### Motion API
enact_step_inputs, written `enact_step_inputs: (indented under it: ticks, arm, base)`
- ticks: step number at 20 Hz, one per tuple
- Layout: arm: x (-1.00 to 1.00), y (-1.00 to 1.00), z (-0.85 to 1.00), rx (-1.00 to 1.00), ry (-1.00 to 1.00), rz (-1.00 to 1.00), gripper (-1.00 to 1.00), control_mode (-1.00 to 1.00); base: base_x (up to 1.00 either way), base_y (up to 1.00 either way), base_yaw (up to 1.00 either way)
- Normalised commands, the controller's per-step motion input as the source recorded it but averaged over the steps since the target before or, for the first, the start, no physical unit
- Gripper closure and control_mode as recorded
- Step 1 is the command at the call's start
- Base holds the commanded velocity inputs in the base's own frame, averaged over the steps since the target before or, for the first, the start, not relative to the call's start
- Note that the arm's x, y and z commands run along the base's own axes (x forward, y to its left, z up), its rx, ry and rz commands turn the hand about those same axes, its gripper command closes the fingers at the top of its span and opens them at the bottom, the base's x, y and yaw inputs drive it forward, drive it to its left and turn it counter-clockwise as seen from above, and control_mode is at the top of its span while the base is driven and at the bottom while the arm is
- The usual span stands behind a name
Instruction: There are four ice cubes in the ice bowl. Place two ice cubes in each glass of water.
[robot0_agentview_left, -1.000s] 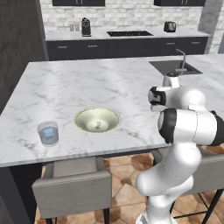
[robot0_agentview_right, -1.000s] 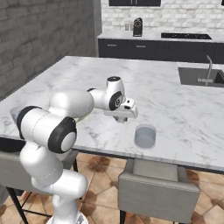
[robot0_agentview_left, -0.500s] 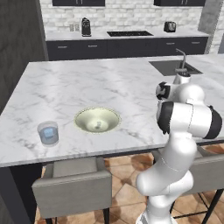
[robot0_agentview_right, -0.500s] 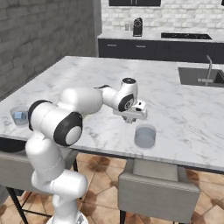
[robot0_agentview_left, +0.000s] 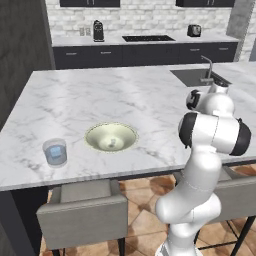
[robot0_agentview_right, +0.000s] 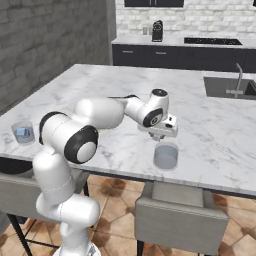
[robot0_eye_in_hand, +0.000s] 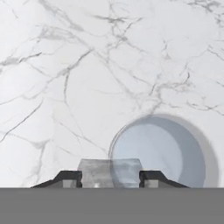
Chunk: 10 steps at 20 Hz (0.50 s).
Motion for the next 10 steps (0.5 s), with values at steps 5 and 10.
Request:
enact_step_inputs:
  ticks: [5, 10]
  arm:
    - [-0.3, -0.27, -0.02, 0.0, -0.09, 0.0, 1.0, -1.0]
    - [-0.56, -0.01, -0.07, 0.0, -0.06, -0.03, 1.0, -1.0]
  base:
    - [0.0, 0.0, 0.0]
    - [0.0, 0.0, 0.0]
